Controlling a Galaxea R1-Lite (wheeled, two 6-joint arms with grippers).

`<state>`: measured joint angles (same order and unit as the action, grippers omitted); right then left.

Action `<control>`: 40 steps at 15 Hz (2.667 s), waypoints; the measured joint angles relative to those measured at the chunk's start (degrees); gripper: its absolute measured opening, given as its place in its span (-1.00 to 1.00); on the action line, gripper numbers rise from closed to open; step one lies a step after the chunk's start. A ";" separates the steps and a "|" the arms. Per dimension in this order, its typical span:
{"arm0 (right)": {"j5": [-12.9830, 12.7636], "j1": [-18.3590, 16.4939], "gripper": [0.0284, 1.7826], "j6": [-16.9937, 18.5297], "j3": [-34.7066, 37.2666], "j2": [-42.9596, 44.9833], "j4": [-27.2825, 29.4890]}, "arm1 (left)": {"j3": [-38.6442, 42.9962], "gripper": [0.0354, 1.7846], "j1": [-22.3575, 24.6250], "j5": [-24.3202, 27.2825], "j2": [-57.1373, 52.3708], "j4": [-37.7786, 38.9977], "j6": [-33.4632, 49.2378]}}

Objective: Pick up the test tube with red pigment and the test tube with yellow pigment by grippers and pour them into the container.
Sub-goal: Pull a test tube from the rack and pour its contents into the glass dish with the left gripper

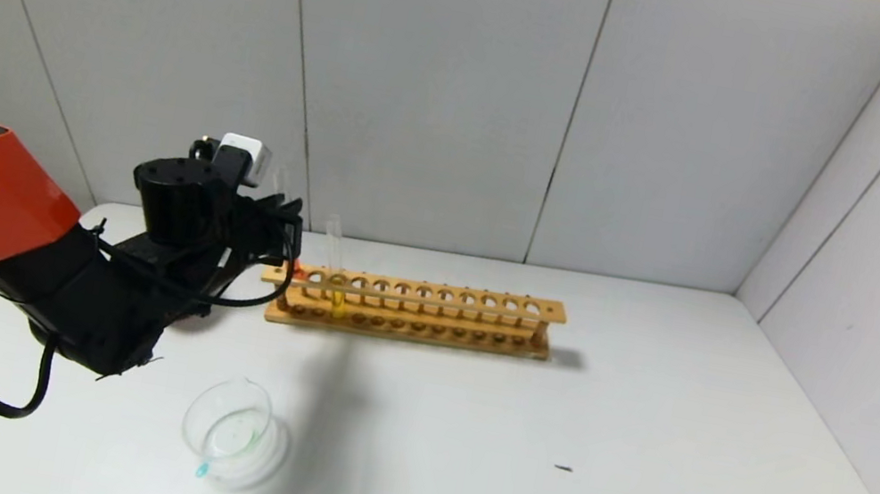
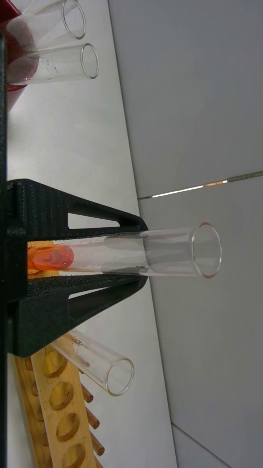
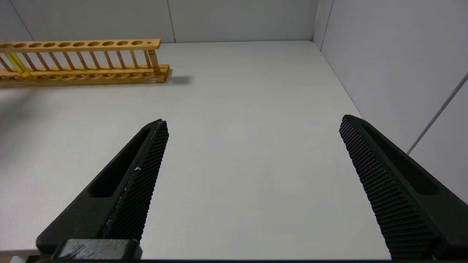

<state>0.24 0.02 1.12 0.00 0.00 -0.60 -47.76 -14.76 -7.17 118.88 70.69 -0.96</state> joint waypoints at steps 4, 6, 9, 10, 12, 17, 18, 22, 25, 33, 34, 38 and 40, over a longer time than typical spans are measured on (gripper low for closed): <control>-0.02 0.00 0.92 0.00 0.00 0.00 0.00 | -1.60 -0.69 0.00 -0.02 -0.35 -1.10 -0.13; 0.00 0.00 0.92 0.02 0.00 0.00 0.00 | -2.38 -0.69 0.02 -0.02 -0.88 -2.30 -0.29; 0.00 0.00 0.92 0.02 0.00 0.00 0.00 | -3.94 -0.69 0.10 -0.22 -1.90 -4.41 -0.49; 0.00 0.02 0.92 0.02 0.00 0.00 0.02 | -4.63 -0.69 0.18 -0.24 -2.24 -5.40 -0.46; 0.00 0.00 0.92 0.00 0.00 0.00 0.00 | -5.96 -0.69 -0.04 -1.10 -2.95 -6.42 -0.61; 0.00 0.00 0.92 0.02 0.00 0.00 0.00 | -7.89 -0.69 -0.28 -1.90 -6.01 -9.97 -1.18; -0.02 0.00 0.92 0.02 0.00 0.00 0.00 | -7.80 -0.69 -0.48 -1.90 -7.23 -11.02 -1.16; -0.02 0.00 0.92 0.02 0.00 0.00 0.00 | -5.24 -0.69 -1.50 -1.89 -13.87 -17.38 -1.12; 0.00 -0.02 0.92 0.00 0.00 0.00 0.00 | -1.55 -0.69 -1.74 -1.87 -20.30 -24.06 -1.27; 0.00 0.00 0.92 0.02 0.00 0.00 0.00 | 12.93 -0.69 0.99 -1.51 -31.89 -28.57 -10.33; 0.00 0.00 0.92 0.00 0.00 0.00 0.00 | 14.42 -0.69 1.16 -1.49 -32.45 -28.72 -11.28; 0.00 0.00 0.92 0.02 0.00 0.00 0.00 | 19.54 -0.69 1.56 -1.38 -33.27 -28.83 -17.08; 0.00 0.00 0.92 0.02 0.00 0.00 0.00 | 21.16 -0.69 1.57 -1.40 -33.22 -28.88 -19.70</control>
<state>0.24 0.02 1.15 0.00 0.00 -0.60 -26.60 -13.19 -8.57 85.66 41.81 -20.66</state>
